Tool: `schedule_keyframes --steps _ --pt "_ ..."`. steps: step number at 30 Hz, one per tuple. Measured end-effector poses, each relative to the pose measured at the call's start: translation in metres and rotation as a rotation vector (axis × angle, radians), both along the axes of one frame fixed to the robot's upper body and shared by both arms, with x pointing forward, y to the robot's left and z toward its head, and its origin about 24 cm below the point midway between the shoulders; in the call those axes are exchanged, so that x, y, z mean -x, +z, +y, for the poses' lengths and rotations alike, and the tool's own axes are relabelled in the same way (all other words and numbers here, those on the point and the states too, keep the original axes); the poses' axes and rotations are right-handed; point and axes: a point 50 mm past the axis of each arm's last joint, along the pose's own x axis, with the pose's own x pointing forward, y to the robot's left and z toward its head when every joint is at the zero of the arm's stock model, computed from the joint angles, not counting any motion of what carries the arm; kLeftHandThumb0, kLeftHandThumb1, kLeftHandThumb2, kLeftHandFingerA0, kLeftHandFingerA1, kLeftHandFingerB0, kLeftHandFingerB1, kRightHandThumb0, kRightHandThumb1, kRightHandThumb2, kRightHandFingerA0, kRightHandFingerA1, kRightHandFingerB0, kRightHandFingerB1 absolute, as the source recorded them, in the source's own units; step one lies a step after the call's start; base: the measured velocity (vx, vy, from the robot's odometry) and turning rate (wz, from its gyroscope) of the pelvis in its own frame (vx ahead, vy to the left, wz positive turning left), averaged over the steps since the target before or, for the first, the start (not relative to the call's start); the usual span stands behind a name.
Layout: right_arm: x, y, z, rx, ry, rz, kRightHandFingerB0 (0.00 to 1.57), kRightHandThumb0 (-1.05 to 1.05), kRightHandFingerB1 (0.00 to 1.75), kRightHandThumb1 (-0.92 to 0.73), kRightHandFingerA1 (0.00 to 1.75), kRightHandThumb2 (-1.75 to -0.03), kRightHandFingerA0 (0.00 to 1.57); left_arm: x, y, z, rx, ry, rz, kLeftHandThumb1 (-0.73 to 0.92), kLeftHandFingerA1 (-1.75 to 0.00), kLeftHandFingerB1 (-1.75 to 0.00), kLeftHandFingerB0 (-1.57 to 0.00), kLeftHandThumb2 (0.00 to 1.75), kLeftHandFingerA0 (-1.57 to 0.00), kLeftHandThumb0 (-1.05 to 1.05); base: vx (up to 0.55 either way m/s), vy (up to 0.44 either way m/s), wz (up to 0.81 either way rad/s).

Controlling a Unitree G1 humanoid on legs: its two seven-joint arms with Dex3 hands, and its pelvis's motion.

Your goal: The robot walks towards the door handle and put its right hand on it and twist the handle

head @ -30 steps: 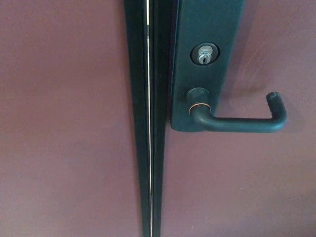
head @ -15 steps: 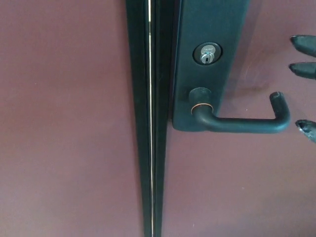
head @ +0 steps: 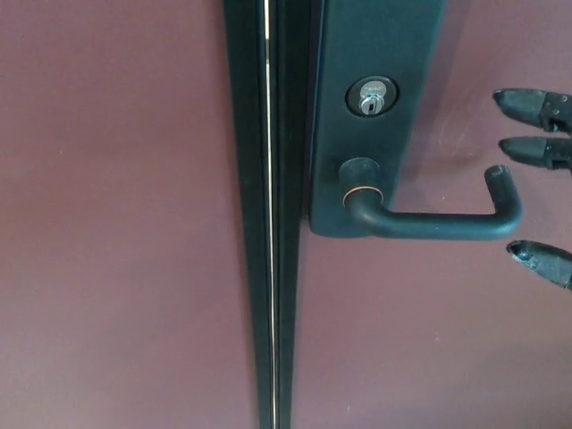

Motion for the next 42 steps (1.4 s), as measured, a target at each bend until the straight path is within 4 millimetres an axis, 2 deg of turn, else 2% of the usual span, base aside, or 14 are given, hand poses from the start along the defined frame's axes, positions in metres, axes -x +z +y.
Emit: schedule_keyframes --steps 10,18,23,33,34,38,39,40,41,42 --pt "-0.008 -0.004 0.021 0.009 0.068 0.038 0.27 -0.55 0.31 -0.58 0.38 -0.57 0.35 0.000 0.000 0.000 0.000 -0.002 -0.001 0.47 -0.56 -0.50 -0.44 0.76 -0.56 -0.43 0.00 0.000 0.00" --pt "-0.021 -0.018 0.037 0.055 0.086 0.102 0.28 -0.53 0.32 -0.57 0.38 -0.57 0.35 -0.001 0.001 0.000 -0.001 -0.006 -0.001 0.47 -0.56 -0.50 -0.44 0.76 -0.56 -0.43 0.00 0.000 0.00" --pt "-0.028 -0.020 0.038 0.099 0.056 0.114 0.28 -0.53 0.32 -0.57 0.38 -0.57 0.35 -0.003 0.001 0.000 -0.001 -0.008 -0.004 0.47 -0.56 -0.50 -0.44 0.76 -0.56 -0.43 0.00 0.000 0.00" --pt "-0.028 -0.018 0.038 0.157 0.032 0.128 0.28 -0.52 0.32 -0.56 0.39 -0.57 0.36 -0.003 0.001 0.001 -0.004 -0.014 -0.002 0.47 -0.56 -0.50 -0.44 0.76 -0.57 -0.43 0.00 0.000 0.00" --pt "-0.028 -0.017 0.037 0.163 0.032 0.131 0.28 -0.53 0.32 -0.56 0.39 -0.56 0.37 -0.003 0.001 0.001 -0.005 -0.014 -0.002 0.56 -0.47 -0.40 -0.50 0.57 -0.63 -0.36 0.00 0.000 0.00" --pt "-0.026 -0.015 0.036 0.185 0.031 0.140 0.29 -0.53 0.32 -0.56 0.39 -0.56 0.37 -0.003 0.002 0.001 -0.006 -0.014 -0.001 0.56 -0.47 -0.40 -0.50 0.57 -0.63 -0.36 0.00 0.000 0.00" --pt "-0.026 -0.014 0.036 0.192 0.031 0.141 0.26 -0.58 0.41 -0.48 0.46 -0.72 0.32 -0.003 0.002 0.001 -0.006 -0.016 0.000 0.56 -0.47 -0.40 -0.50 0.57 -0.63 -0.36 0.00 0.000 0.00" --pt "-0.025 -0.013 0.035 0.202 0.029 0.144 0.26 -0.58 0.41 -0.47 0.46 -0.72 0.32 -0.003 0.002 0.002 -0.007 -0.016 0.000 0.56 -0.47 -0.40 -0.50 0.57 -0.63 -0.36 0.00 0.000 0.00" --pt "-0.024 -0.012 0.034 0.210 0.027 0.145 0.29 -0.53 0.32 -0.56 0.38 -0.56 0.37 -0.003 0.002 0.002 -0.008 -0.017 0.001 0.55 -0.47 -0.40 -0.50 0.57 -0.64 -0.36 0.00 0.000 0.00" --pt "-0.024 -0.011 0.033 0.215 0.026 0.146 0.29 -0.53 0.32 -0.56 0.38 -0.56 0.37 -0.002 0.002 0.002 -0.008 -0.017 0.001 0.55 -0.47 -0.40 -0.50 0.57 -0.64 -0.36 0.00 0.000 0.00"
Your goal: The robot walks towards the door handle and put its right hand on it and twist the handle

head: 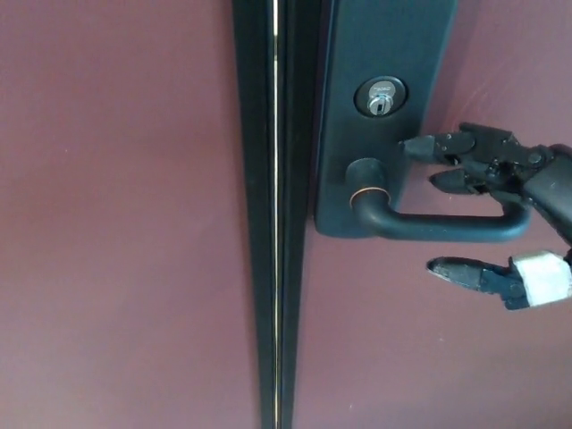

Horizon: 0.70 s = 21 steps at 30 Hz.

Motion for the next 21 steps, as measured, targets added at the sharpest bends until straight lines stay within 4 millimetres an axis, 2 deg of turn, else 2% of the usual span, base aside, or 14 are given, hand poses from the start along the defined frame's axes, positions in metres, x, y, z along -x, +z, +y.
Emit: schedule_keyframes --steps 10,20,21 --pt "0.005 0.006 -0.002 0.061 0.010 0.030 0.31 -0.48 0.34 -0.55 0.41 -0.57 0.39 0.003 0.000 0.001 0.000 0.001 0.007 0.55 -0.48 -0.40 -0.51 0.57 -0.66 -0.36 0.00 0.000 0.00" --pt "0.002 0.020 -0.003 0.152 0.052 0.101 0.32 -0.47 0.35 -0.55 0.42 -0.58 0.39 0.000 0.001 0.001 0.000 0.001 -0.002 0.55 -0.47 -0.40 -0.51 0.57 -0.63 -0.36 0.00 0.000 0.00" --pt "0.001 0.021 -0.003 0.158 0.056 0.109 0.32 -0.48 0.35 -0.55 0.42 -0.57 0.39 0.000 0.001 0.002 0.000 0.002 -0.002 0.47 -0.57 -0.51 -0.45 0.76 -0.57 -0.43 0.00 0.000 0.00"
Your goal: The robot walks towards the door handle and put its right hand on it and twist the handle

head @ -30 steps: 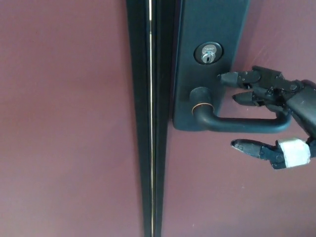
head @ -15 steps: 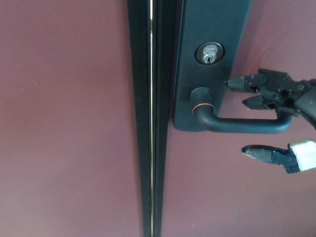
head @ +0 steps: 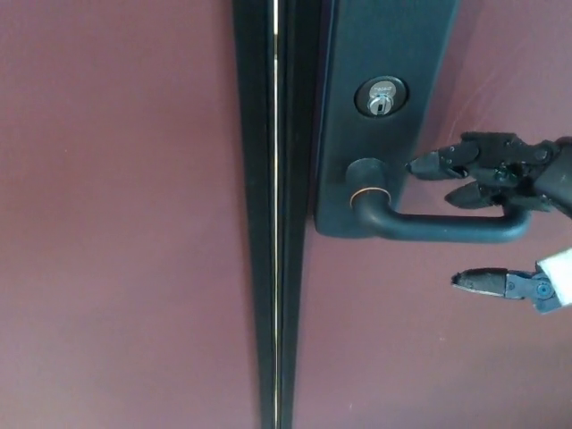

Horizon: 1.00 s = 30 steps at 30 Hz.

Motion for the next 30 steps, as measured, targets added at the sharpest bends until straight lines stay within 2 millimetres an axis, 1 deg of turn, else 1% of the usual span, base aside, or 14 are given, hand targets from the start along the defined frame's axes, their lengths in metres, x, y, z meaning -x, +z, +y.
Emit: schedule_keyframes --steps 11,18,30 --pt "-0.009 0.001 0.009 0.071 0.031 0.073 0.33 -0.48 0.35 -0.54 0.42 -0.57 0.40 -0.001 0.000 0.000 0.000 -0.003 -0.004 0.46 -0.56 -0.51 -0.46 0.76 -0.56 -0.43 0.00 0.000 0.00" --pt "-0.011 0.001 0.013 0.115 0.048 0.089 0.34 -0.46 0.35 -0.55 0.42 -0.56 0.41 -0.001 0.000 0.000 -0.001 -0.004 -0.003 0.46 -0.56 -0.51 -0.46 0.76 -0.56 -0.43 0.00 0.000 0.00" --pt "-0.023 0.002 0.021 0.207 0.049 0.103 0.34 -0.48 0.34 -0.54 0.41 -0.56 0.41 -0.001 0.000 0.000 0.002 -0.003 -0.003 0.46 -0.56 -0.51 -0.45 0.76 -0.57 -0.43 0.00 0.000 0.00"
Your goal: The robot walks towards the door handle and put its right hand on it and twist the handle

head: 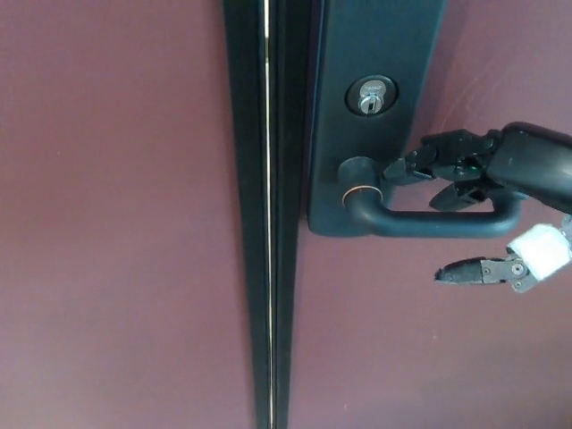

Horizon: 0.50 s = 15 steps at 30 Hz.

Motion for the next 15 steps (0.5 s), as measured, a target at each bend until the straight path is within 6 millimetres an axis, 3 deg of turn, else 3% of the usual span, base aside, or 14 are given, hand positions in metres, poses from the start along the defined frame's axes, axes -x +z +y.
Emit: schedule_keyframes --steps 3,4,8,9,15 --pt "-0.003 0.000 0.001 0.030 -0.004 -0.004 0.35 -0.49 0.34 -0.54 0.41 -0.56 0.42 0.000 0.000 0.000 0.000 0.000 0.000 0.46 -0.56 -0.51 -0.45 0.76 -0.57 -0.43 0.00 0.000 0.00" --pt "-0.003 0.000 0.002 0.045 -0.004 -0.008 0.34 -0.53 0.34 -0.54 0.40 -0.57 0.41 0.000 0.000 0.000 0.000 0.000 0.000 0.55 -0.46 -0.40 -0.51 0.56 -0.63 -0.36 0.00 0.000 0.00" --pt "-0.004 0.000 0.005 0.109 -0.002 -0.032 0.34 -0.53 0.34 -0.54 0.40 -0.57 0.41 -0.001 0.000 0.000 0.001 -0.001 -0.001 0.55 -0.46 -0.40 -0.51 0.56 -0.63 -0.36 0.00 0.000 0.00" --pt "-0.004 -0.001 0.005 0.113 -0.002 -0.034 0.35 -0.52 0.34 -0.54 0.40 -0.56 0.42 -0.001 0.000 0.000 0.001 -0.001 -0.001 0.46 -0.56 -0.51 -0.45 0.76 -0.57 -0.43 0.00 0.000 0.00" --pt "-0.004 -0.003 0.012 0.186 0.013 -0.059 0.34 -0.55 0.34 -0.54 0.39 -0.56 0.41 -0.001 0.000 0.000 0.002 -0.001 -0.001 0.46 -0.56 -0.51 -0.45 0.76 -0.57 -0.43 0.00 0.000 0.00"
